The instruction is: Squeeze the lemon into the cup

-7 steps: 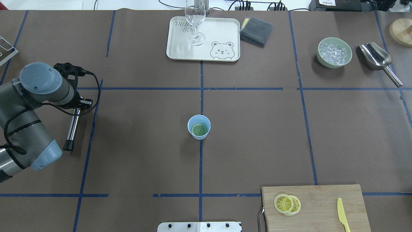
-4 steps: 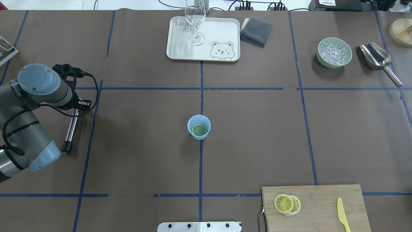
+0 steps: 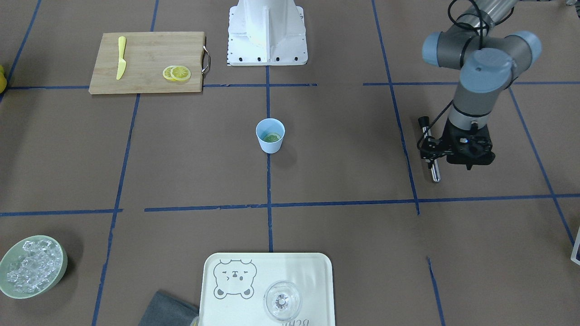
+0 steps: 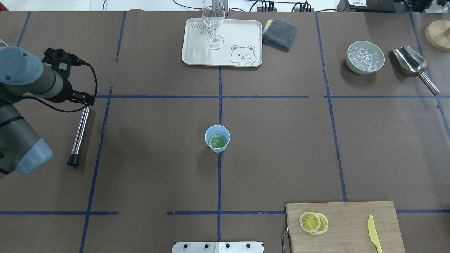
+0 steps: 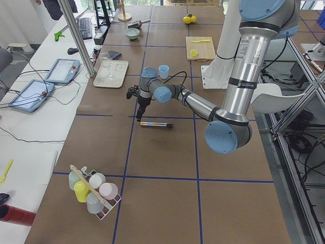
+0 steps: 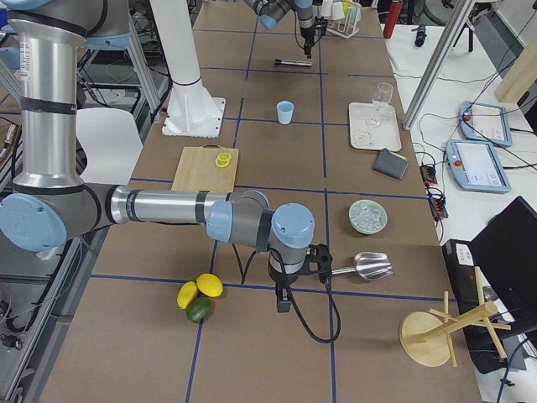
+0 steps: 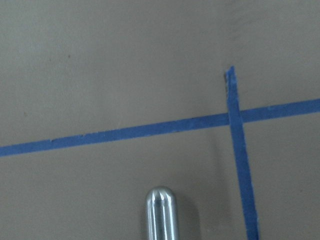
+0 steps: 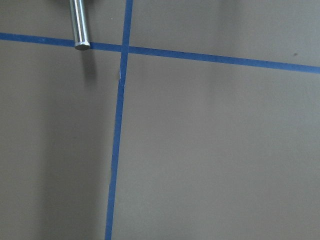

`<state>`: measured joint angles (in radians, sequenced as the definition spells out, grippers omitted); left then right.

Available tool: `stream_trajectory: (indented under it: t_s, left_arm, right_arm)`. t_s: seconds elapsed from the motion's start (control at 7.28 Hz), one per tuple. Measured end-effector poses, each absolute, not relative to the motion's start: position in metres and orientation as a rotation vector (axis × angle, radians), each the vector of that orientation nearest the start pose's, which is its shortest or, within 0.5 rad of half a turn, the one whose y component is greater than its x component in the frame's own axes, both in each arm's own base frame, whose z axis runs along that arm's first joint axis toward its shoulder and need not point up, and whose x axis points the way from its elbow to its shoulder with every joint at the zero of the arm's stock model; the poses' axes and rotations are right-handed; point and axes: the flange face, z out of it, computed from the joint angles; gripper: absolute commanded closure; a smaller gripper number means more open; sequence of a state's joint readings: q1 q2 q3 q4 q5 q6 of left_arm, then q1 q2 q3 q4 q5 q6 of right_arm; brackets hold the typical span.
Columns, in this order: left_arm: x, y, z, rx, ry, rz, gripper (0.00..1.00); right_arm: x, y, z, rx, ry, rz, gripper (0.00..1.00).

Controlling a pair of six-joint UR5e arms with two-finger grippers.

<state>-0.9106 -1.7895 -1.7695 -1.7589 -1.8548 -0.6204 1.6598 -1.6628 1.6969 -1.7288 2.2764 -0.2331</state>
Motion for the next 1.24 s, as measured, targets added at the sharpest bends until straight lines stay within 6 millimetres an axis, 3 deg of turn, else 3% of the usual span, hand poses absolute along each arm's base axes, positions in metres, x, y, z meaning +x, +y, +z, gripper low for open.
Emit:
stream_trajectory:
  t_s: [0.27, 0.41, 0.55, 0.82, 0.96, 1.24]
  left_arm:
    - [0.138, -0.557, 0.468, 0.367, 0.563, 0.237, 0.0]
    - [0.069, -0.556, 0.498, 0.359, 0.561, 0.261, 0.0]
    - [0.024, -0.544, 0.536, 0.3, 0.59, 0.231, 0.0]
    - [-0.027, -0.508, 0.613, 0.162, 0.629, 0.129, 0.0]
    - [-0.053, -0.495, 0.631, 0.112, 0.649, 0.06, 0.0]
    - [-0.074, -0.487, 0.631, 0.036, 0.711, -0.017, 0.0]
  right_arm:
    - [0.108, -0.435, 0.659, -0.003, -0.715, -0.093, 0.0]
    - [0.108, -0.435, 0.659, -0.003, -0.716, -0.093, 0.0]
    - [0.108, -0.435, 0.659, -0.003, -0.716, -0.092, 0.0]
    - [0.107, -0.435, 0.658, 0.0, -0.718, -0.094, 0.0]
    - [0.107, -0.434, 0.658, 0.0, -0.718, -0.095, 0.0]
    - [0.108, -0.434, 0.658, 0.001, -0.718, -0.095, 0.0]
